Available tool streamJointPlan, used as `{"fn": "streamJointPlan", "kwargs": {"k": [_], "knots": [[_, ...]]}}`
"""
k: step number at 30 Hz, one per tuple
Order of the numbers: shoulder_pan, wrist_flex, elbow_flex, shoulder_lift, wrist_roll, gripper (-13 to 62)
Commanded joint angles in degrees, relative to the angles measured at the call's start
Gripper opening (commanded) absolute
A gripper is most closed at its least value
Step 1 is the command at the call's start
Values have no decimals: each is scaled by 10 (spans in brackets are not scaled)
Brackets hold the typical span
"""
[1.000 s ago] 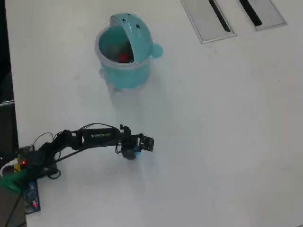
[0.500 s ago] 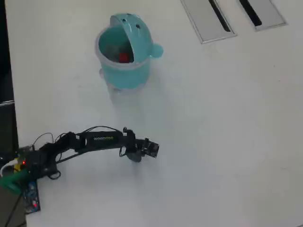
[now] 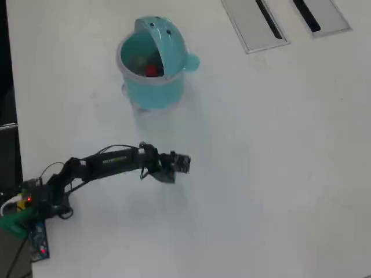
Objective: Grasp RGB lego blocks and put them in the bin one by one.
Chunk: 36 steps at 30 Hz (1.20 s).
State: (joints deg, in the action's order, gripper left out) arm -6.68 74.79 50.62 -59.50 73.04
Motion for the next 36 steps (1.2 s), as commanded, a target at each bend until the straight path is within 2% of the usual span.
{"fn": "streamJointPlan", "kwargs": {"k": [1,11,25,36], "knots": [[12,-33,-81,-54,43,197],[37,-47,-185,-59,113,197],[73,-161,-185,-65,206,196],[106,-200,-185,-122,286,196]]}}
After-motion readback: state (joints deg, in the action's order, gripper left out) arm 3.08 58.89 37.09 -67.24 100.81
